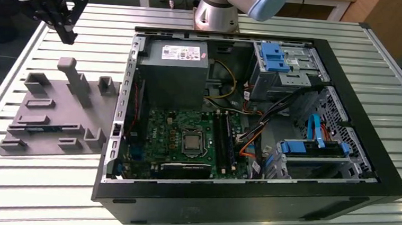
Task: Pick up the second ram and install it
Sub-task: 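Reach for the second ram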
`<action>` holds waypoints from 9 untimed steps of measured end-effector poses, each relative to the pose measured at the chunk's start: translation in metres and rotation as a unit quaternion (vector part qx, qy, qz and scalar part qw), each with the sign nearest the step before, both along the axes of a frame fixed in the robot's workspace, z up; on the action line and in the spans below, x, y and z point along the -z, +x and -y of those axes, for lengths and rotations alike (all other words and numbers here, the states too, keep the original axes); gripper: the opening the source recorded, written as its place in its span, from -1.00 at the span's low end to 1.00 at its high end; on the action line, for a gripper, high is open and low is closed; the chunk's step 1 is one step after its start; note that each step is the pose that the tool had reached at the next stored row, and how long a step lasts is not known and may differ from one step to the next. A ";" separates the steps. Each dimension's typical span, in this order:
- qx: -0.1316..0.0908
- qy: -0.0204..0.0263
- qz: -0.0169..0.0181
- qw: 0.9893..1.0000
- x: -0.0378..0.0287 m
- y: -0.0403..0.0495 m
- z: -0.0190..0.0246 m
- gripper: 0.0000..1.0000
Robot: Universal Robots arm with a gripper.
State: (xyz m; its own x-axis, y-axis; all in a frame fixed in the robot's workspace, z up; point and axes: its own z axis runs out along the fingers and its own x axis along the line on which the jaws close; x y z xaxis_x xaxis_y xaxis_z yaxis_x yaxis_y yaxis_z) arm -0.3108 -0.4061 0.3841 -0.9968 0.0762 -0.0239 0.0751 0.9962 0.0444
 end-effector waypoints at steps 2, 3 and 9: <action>0.000 0.000 0.000 1.000 0.0001 -0.0006 0.0001 -0.79; 0.000 0.000 0.000 1.000 0.0003 -0.0014 0.0010 -0.79; 0.000 0.000 0.000 1.000 0.0049 -0.0142 0.0137 -0.79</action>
State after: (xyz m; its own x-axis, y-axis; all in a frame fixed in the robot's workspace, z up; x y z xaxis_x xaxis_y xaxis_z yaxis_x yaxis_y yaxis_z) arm -0.3250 -0.4199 0.3792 -0.9968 0.0763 -0.0239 0.0752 0.9962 0.0443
